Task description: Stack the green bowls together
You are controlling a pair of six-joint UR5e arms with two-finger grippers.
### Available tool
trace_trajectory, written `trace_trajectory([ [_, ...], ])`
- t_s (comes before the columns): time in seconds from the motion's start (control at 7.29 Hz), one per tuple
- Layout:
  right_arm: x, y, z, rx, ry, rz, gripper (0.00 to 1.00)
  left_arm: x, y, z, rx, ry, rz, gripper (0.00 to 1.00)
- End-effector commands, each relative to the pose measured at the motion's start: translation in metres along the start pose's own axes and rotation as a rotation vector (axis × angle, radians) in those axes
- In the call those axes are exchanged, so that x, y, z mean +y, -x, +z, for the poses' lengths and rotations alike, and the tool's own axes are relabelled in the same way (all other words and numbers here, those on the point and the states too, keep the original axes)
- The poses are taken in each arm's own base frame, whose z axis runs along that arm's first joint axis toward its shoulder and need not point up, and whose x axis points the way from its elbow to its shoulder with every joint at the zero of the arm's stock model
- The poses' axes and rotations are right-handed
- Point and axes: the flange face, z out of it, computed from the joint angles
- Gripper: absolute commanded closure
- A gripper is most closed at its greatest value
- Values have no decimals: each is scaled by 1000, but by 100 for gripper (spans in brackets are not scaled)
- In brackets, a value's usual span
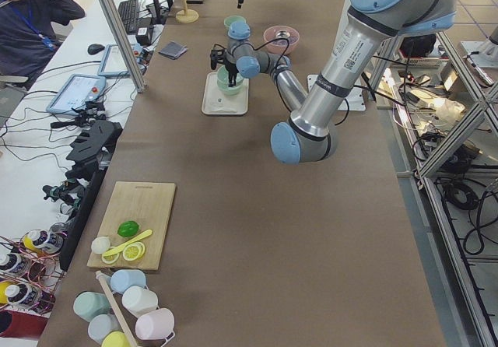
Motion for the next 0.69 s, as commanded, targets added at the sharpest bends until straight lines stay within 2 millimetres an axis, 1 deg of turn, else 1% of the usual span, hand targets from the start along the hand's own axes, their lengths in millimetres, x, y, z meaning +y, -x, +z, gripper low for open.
trace_trajectory([
  [0.0,0,-1,1,1,2,2,0,7,-21,13,-10,-27,-33,100],
  [0.14,0,-1,1,1,2,2,0,3,-32,19,-19,-50,-47,100],
  [0.27,1,-1,1,2,3,3,0,-2,-42,29,-35,-51,-55,100],
  [0.41,1,-1,1,2,3,3,0,-4,-42,34,-44,-51,-57,100],
  [0.55,1,-1,1,2,3,4,0,-5,-38,42,-60,-47,-60,100],
])
